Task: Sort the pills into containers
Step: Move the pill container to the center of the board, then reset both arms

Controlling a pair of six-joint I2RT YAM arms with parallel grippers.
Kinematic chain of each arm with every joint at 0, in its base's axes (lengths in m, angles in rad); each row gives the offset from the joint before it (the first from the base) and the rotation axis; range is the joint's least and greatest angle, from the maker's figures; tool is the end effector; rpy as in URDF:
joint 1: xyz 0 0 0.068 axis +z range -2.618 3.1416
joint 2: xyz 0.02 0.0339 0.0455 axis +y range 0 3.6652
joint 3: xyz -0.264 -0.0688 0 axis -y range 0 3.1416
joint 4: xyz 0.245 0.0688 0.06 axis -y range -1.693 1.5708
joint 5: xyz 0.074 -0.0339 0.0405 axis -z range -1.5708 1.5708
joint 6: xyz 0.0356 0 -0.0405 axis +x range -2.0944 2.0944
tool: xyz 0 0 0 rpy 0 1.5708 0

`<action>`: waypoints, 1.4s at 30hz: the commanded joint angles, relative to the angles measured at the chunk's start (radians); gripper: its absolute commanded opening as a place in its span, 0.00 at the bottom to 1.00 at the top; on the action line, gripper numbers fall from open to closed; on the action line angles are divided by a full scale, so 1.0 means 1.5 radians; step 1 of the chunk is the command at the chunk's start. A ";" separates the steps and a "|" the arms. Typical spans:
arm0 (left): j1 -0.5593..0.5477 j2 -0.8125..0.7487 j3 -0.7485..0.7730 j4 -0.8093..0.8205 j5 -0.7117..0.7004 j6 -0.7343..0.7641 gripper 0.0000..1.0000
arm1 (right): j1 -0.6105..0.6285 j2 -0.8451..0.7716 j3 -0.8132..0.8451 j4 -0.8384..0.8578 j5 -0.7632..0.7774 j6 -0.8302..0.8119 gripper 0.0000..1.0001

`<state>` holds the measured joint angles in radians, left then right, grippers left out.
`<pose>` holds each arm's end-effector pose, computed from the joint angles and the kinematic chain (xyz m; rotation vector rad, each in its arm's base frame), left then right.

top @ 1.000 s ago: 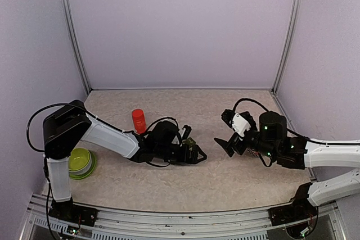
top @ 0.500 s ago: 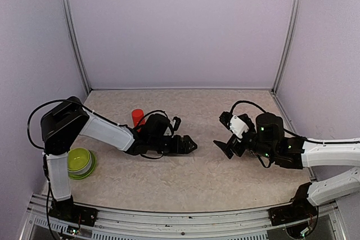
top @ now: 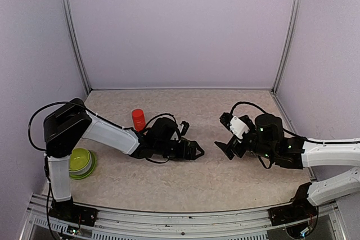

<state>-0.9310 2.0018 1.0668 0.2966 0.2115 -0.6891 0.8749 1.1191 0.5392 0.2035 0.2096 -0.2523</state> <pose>0.2396 -0.3345 0.1270 0.4223 2.3978 -1.0641 0.1620 0.1824 0.2270 -0.9188 1.7135 0.2098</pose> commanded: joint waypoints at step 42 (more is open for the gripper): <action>0.079 -0.495 -0.139 -0.216 -0.166 0.152 0.99 | -0.046 -0.156 0.074 -0.311 0.144 0.280 1.00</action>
<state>-0.8806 1.3476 0.9047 0.0879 0.0238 -0.5079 0.8658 0.9638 0.6205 -0.1364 0.5415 0.1444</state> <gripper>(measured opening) 0.988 0.999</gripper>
